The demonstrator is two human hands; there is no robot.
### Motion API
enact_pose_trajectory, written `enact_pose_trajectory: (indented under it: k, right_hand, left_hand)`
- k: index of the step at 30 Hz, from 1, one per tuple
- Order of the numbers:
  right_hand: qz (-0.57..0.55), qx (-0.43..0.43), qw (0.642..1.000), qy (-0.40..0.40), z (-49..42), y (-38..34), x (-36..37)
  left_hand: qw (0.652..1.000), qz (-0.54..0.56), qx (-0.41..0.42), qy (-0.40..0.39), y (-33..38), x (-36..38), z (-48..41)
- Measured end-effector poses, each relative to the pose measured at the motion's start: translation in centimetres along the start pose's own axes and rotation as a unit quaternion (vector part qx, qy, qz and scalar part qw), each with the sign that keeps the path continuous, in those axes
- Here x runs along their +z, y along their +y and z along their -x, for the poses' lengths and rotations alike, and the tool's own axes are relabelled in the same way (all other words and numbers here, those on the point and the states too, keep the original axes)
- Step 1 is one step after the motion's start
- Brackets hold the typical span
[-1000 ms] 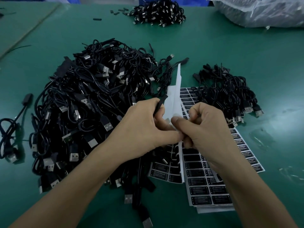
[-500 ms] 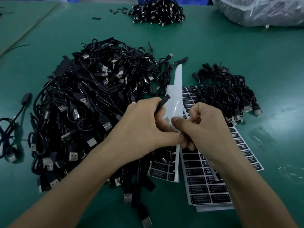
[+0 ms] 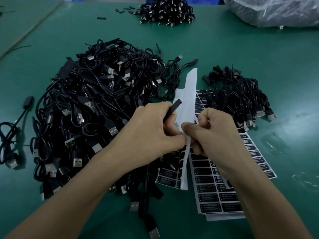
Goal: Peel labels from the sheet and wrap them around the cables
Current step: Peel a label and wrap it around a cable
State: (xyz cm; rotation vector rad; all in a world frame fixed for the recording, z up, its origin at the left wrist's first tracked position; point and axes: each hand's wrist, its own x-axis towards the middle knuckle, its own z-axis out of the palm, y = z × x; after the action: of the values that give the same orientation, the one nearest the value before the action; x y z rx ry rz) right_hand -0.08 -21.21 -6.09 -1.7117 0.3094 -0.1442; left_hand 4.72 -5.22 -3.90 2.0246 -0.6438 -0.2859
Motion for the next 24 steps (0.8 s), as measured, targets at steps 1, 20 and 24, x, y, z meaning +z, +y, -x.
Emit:
enact_pose_trajectory:
  k: [1, 20, 24]
  right_hand:
    - [0.001, 0.000, 1.000, 0.003, 0.0, -0.1, -0.2]
    - [0.350, -0.295, 0.888, 0.035, 1.0, -1.1, -0.5]
    - [0.358, -0.329, 0.871, 0.067, 1.1, -0.6, 0.4]
  left_hand:
    - [1.000, 0.006, -0.005, 0.000, -0.1, -0.1, 0.0]
    - [0.969, 0.204, -0.110, 0.079, -0.9, -0.9, -0.8]
    - [0.971, 0.203, -0.107, 0.069, -0.9, -0.9, -0.8]
